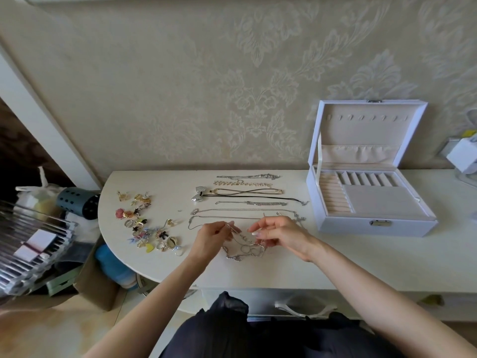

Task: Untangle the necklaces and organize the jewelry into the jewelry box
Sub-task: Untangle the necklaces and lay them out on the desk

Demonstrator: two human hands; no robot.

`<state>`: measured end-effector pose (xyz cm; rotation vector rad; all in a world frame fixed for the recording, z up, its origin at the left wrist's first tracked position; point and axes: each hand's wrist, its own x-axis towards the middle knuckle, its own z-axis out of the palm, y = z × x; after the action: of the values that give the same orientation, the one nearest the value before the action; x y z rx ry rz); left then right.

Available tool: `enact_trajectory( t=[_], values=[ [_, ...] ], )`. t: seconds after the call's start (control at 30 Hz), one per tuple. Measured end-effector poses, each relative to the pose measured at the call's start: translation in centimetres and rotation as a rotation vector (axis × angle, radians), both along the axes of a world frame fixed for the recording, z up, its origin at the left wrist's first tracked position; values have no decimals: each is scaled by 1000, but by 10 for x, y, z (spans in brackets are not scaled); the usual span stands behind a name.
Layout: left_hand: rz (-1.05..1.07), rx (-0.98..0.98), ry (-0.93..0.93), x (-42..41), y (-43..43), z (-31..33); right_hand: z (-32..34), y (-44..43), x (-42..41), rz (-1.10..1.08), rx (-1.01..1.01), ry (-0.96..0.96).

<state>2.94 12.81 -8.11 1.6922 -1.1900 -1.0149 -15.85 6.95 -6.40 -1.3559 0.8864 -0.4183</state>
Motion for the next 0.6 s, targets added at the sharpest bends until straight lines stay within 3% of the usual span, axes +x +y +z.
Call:
enact_trajectory(
  t=[0.23,0.47,0.6],
  values=[
    [44,3,-38,0,-1,-1,2,4,2,78,-10,45],
    [-73,80,-392,8,3,-6,5,3,0,54,-92,31],
    [-52,63,-495,3,6,-2,7,3,2,63,-116,25]
  ],
)
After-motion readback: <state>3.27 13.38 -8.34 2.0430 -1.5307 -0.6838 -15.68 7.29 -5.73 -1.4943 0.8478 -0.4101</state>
